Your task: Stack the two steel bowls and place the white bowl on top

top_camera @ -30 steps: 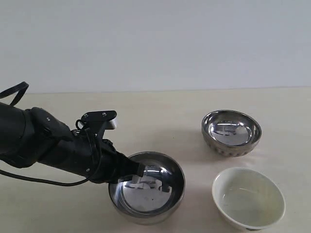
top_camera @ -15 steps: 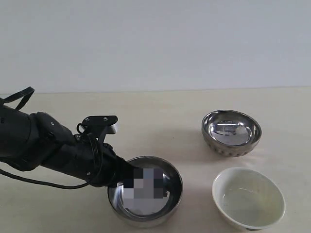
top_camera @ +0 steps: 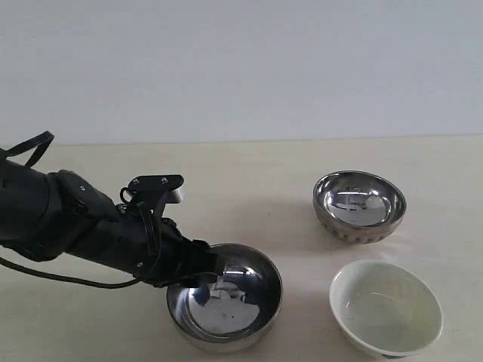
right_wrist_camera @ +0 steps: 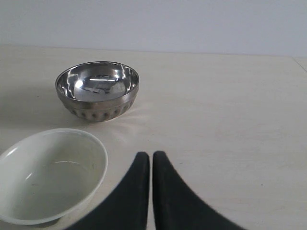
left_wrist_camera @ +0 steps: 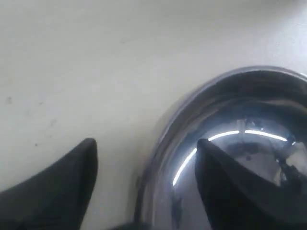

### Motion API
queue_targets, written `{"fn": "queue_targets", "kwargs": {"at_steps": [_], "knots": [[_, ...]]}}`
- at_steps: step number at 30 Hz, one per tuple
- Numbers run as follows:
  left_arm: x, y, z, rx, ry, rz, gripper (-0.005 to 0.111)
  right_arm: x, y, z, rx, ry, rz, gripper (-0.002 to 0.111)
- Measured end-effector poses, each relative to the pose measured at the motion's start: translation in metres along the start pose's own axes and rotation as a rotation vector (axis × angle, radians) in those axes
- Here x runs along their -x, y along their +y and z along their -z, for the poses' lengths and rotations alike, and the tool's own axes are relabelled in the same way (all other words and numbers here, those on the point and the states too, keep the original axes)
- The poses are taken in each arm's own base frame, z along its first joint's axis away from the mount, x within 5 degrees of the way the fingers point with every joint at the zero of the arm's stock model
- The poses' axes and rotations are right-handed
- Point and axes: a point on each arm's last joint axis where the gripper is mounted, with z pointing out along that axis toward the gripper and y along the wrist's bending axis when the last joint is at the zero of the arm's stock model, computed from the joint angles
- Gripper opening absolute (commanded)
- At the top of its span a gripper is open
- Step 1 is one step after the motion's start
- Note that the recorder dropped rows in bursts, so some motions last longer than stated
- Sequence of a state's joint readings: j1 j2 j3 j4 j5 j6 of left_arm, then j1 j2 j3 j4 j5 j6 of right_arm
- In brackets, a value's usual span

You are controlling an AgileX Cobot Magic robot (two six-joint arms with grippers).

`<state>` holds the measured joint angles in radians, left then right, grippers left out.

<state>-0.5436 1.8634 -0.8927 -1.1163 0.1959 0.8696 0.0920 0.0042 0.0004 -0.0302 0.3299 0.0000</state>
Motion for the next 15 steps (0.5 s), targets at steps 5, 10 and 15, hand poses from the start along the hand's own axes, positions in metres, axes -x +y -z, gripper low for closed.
{"fn": "queue_targets", "kwargs": {"at_steps": [5,10,15], "knots": [[0.016,-0.007,0.016,-0.019,-0.074,0.007,0.056,0.000,0.000,0.000,0.000,0.000,0.000,0.000],[0.026,-0.012,0.035,-0.023,-0.144,-0.003,0.039,0.000,0.000,0.000,0.000,0.000,0.000,0.000],[0.035,-0.017,0.056,-0.036,-0.210,-0.019,0.006,0.000,0.000,0.000,0.000,0.000,0.000,0.000]]}}
